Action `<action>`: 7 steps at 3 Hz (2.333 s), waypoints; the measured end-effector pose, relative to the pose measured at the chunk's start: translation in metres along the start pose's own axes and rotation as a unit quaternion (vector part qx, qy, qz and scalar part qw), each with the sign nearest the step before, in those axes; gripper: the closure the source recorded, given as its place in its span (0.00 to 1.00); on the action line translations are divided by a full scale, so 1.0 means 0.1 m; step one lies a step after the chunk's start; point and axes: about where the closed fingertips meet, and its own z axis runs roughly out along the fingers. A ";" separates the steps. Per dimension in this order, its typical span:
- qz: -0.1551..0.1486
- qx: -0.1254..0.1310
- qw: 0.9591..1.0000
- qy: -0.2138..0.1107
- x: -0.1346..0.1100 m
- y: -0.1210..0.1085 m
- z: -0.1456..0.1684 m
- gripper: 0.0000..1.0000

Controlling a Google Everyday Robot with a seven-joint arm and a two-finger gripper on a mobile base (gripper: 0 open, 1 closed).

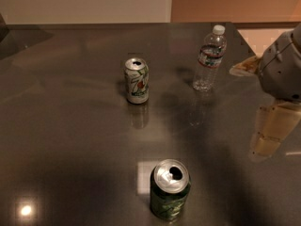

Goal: Move green can near 7up can

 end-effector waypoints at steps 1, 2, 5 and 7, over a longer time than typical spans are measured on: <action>-0.042 -0.035 0.998 -0.036 -0.21 0.30 0.17 0.00; -0.083 -0.052 0.992 -0.074 -0.42 0.54 0.28 0.00; -0.162 -0.107 0.972 -0.131 -0.87 1.03 0.60 0.00; -0.178 -0.136 0.962 -0.155 -1.07 1.23 0.69 0.15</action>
Offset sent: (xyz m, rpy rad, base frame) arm -0.0757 0.0797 -0.0353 0.1923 0.0602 0.3419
